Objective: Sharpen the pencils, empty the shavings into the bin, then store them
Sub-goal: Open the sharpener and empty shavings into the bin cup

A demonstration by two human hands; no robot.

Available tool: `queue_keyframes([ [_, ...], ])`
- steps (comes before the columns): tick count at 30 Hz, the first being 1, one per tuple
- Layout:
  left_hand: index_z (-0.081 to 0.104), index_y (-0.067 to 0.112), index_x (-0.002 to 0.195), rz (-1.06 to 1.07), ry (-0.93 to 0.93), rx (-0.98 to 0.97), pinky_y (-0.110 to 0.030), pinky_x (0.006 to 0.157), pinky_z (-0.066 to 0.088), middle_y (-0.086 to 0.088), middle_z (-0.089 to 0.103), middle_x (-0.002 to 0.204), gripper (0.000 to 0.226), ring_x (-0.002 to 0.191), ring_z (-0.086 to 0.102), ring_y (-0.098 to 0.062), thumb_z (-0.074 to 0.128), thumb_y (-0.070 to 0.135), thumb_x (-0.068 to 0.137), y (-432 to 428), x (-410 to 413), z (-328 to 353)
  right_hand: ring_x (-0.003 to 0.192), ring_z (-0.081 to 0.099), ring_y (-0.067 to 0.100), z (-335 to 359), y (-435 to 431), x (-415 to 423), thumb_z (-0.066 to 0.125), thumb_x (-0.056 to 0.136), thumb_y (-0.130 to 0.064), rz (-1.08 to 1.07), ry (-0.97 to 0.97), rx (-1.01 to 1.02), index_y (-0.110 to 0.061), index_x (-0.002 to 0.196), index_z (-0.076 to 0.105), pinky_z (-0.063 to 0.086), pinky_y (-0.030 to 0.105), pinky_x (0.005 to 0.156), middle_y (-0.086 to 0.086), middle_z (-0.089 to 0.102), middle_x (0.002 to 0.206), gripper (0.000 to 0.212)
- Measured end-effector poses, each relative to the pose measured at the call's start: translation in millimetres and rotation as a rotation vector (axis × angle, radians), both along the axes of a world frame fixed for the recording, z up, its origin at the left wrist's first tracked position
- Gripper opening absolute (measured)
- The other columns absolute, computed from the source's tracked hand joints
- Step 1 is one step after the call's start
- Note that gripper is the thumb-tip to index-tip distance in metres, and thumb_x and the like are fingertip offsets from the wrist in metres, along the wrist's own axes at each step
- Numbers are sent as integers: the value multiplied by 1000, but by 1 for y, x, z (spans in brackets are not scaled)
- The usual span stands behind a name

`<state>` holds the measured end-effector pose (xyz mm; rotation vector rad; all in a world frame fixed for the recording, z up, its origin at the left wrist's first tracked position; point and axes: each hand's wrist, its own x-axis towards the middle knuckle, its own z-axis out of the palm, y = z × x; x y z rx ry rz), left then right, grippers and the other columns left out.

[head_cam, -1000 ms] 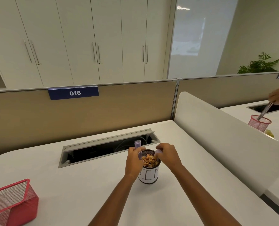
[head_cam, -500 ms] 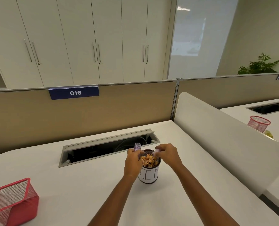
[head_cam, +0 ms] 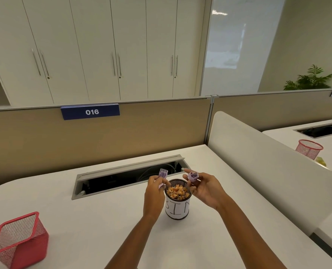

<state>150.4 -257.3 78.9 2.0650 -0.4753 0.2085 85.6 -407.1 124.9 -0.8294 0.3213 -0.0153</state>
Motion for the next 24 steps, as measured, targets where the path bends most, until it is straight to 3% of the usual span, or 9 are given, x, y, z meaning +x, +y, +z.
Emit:
queue_keyframes([
  [8,64,-1,91,-8,23,-28,-16,87,39,-16,52,126,17,124,46,-27,49,-6,89,1,1,-4,59,56,12,0,-1,0,37,91,-12,38,-70,-98,-8,103,66,49,17,45,8,73,78,31],
  [13,65,0,92,-38,47,-107,-1,74,39,-15,53,122,15,121,47,-26,51,-3,89,-2,-3,-1,74,61,15,-1,-2,0,42,94,-12,31,-82,-258,-14,103,66,54,16,54,7,73,86,26],
  [16,64,5,105,-120,34,-168,1,76,40,-13,47,129,19,117,46,-17,58,9,87,-8,-10,8,81,63,18,-5,0,3,41,96,-9,12,-79,-328,-8,113,60,56,16,58,12,67,94,25],
  [20,59,12,117,-192,-1,-176,-16,93,42,-8,37,136,41,114,39,-7,71,16,78,-15,-16,16,88,65,24,-12,5,6,41,98,-5,-19,-77,-329,-4,116,57,60,22,65,15,64,102,25],
  [24,58,14,118,-185,-73,-117,-18,94,42,-8,36,139,41,119,42,-11,70,14,78,-17,-14,15,84,70,22,-13,9,5,45,96,-4,-8,-70,-315,-10,104,58,59,21,59,13,67,101,16],
])
